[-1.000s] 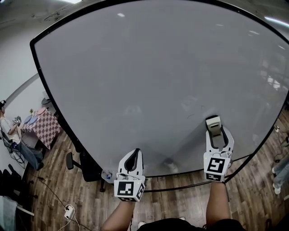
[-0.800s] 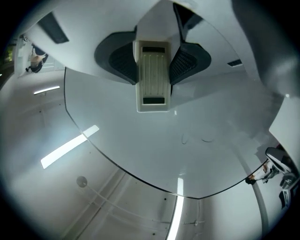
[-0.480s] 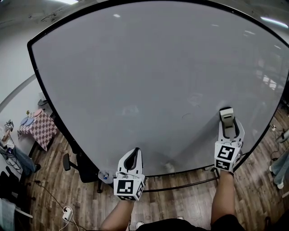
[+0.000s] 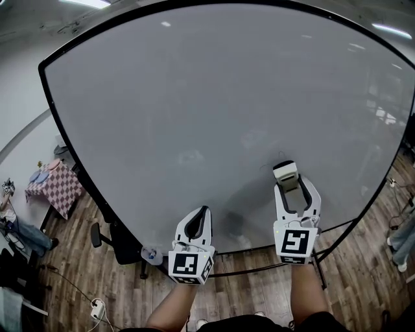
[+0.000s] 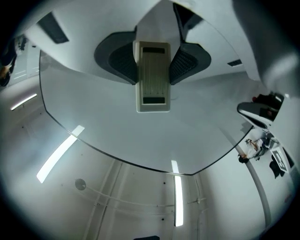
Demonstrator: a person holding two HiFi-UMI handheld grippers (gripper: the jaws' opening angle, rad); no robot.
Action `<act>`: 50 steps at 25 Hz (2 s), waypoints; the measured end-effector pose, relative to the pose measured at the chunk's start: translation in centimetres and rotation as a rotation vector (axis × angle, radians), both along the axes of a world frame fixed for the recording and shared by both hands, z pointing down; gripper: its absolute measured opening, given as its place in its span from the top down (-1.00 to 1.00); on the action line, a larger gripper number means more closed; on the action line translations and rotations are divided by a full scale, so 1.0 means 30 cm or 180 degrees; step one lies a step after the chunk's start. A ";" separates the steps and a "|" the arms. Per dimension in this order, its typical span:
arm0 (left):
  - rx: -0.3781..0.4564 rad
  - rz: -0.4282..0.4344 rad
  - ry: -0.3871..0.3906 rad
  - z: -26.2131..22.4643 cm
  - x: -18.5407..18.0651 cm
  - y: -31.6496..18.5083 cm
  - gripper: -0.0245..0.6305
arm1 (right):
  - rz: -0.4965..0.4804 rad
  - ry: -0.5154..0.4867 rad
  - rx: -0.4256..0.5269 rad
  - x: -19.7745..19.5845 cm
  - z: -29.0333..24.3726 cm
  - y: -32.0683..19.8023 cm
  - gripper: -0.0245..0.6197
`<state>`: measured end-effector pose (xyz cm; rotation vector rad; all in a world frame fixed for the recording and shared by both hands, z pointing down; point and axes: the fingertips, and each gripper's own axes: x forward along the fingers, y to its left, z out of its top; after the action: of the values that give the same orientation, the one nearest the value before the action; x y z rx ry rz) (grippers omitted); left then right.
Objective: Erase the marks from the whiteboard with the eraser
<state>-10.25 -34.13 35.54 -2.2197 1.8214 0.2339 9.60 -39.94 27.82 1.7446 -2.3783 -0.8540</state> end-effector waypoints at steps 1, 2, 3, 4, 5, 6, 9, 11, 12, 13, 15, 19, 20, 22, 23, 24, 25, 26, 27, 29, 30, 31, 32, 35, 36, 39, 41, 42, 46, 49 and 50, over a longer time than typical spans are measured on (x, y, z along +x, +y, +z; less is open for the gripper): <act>0.0018 0.0004 -0.0002 -0.010 0.002 -0.001 0.86 | -0.0108 0.0002 -0.0018 -0.047 0.002 0.014 0.17; 0.0037 0.0009 -0.0008 -0.021 0.005 -0.002 0.86 | -0.0206 0.0037 -0.0029 -0.094 0.006 0.027 0.17; 0.0057 0.0014 -0.0017 -0.032 0.007 -0.002 0.86 | -0.0291 0.0118 -0.0020 -0.139 0.009 0.042 0.17; 0.0079 0.0017 -0.0026 -0.043 0.007 -0.001 0.86 | -0.0364 0.0218 -0.0001 -0.183 0.012 0.058 0.17; 0.0100 0.0017 -0.0031 -0.053 0.006 0.001 0.86 | -0.0433 0.0290 0.0004 -0.222 0.016 0.073 0.17; 0.0118 0.0015 -0.0032 -0.062 0.002 0.003 0.86 | -0.0495 0.0323 -0.0020 -0.257 0.022 0.085 0.17; 0.0147 0.0023 -0.0017 -0.085 -0.014 0.007 0.86 | -0.0571 0.0392 -0.0105 -0.341 0.044 0.097 0.17; 0.0157 0.0047 -0.0021 -0.097 -0.023 0.003 0.86 | -0.0569 0.0429 -0.0080 -0.374 0.043 0.085 0.17; 0.0169 0.0056 -0.0030 -0.105 -0.027 0.000 0.86 | -0.0552 0.0419 -0.0074 -0.381 0.039 0.076 0.17; 0.0187 0.0061 -0.0041 -0.114 -0.030 -0.002 0.86 | -0.0528 0.0414 -0.0069 -0.383 0.037 0.067 0.17; 0.0241 0.0053 -0.0064 -0.134 -0.035 -0.002 0.86 | -0.0490 0.0447 -0.0062 -0.379 0.039 0.060 0.17; 0.0317 0.0044 -0.0099 -0.168 -0.026 0.008 0.86 | -0.0466 0.0414 -0.0009 -0.336 0.010 0.064 0.17; 0.0326 0.0050 -0.0099 -0.171 -0.021 0.007 0.86 | -0.0432 0.0372 0.0003 -0.313 -0.002 0.055 0.17; 0.0325 0.0079 -0.0087 -0.170 -0.013 0.003 0.86 | -0.0382 0.0277 0.0018 -0.269 -0.027 0.031 0.17; 0.0316 0.0106 -0.0077 -0.170 -0.007 0.000 0.86 | -0.0358 0.0237 0.0024 -0.252 -0.041 0.020 0.17; 0.0308 0.0138 -0.0073 -0.172 0.001 -0.003 0.86 | -0.0324 0.0203 0.0033 -0.235 -0.056 0.010 0.17; 0.0306 0.0166 -0.0080 -0.177 0.012 -0.006 0.86 | -0.0289 0.0173 0.0045 -0.220 -0.070 0.002 0.17; 0.0316 0.0187 -0.0098 -0.186 0.023 -0.010 0.86 | -0.0256 0.0149 0.0058 -0.206 -0.083 -0.006 0.17; 0.0337 0.0205 -0.0118 -0.198 0.035 -0.014 0.86 | -0.0226 0.0131 0.0071 -0.192 -0.094 -0.013 0.17; 0.0393 0.0228 -0.0150 -0.221 0.062 -0.024 0.86 | -0.0174 0.0105 0.0100 -0.163 -0.109 -0.025 0.17; 0.0420 0.0228 -0.0160 -0.231 0.078 -0.030 0.86 | -0.0157 0.0091 0.0113 -0.144 -0.116 -0.031 0.17; 0.0437 0.0230 -0.0164 -0.240 0.099 -0.037 0.86 | -0.0139 0.0077 0.0124 -0.117 -0.124 -0.038 0.17; 0.0442 0.0237 -0.0164 -0.248 0.126 -0.045 0.86 | -0.0115 0.0064 0.0137 -0.083 -0.134 -0.047 0.17; 0.0408 0.0276 -0.0161 -0.253 0.189 -0.055 0.86 | -0.0010 0.0025 0.0204 0.016 -0.160 -0.064 0.17; 0.0396 0.0287 -0.0158 -0.246 0.194 -0.055 0.86 | 0.0031 0.0017 0.0233 0.036 -0.166 -0.067 0.17; 0.0374 0.0321 -0.0156 -0.237 0.211 -0.061 0.86 | 0.0165 0.0017 0.0298 0.098 -0.188 -0.081 0.17; 0.0379 0.0338 -0.0159 -0.237 0.222 -0.065 0.86 | 0.0288 -0.0008 0.0332 0.151 -0.204 -0.096 0.17; 0.0382 0.0344 -0.0160 -0.236 0.223 -0.066 0.86 | 0.0361 -0.0041 0.0345 0.181 -0.212 -0.104 0.17; 0.0391 0.0336 -0.0136 -0.216 0.189 -0.069 0.86 | 0.0620 -0.0148 0.0375 0.275 -0.231 -0.132 0.17; 0.0375 0.0327 -0.0120 -0.224 0.214 -0.076 0.86 | 0.0714 -0.0151 0.0375 0.349 -0.253 -0.153 0.17; 0.0375 0.0326 -0.0116 -0.231 0.234 -0.076 0.86 | 0.0725 -0.0149 0.0366 0.376 -0.261 -0.157 0.17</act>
<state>-3.23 -36.42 28.61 -2.2228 1.6336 0.3100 20.87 -44.66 19.99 2.0508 -2.1395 -0.9411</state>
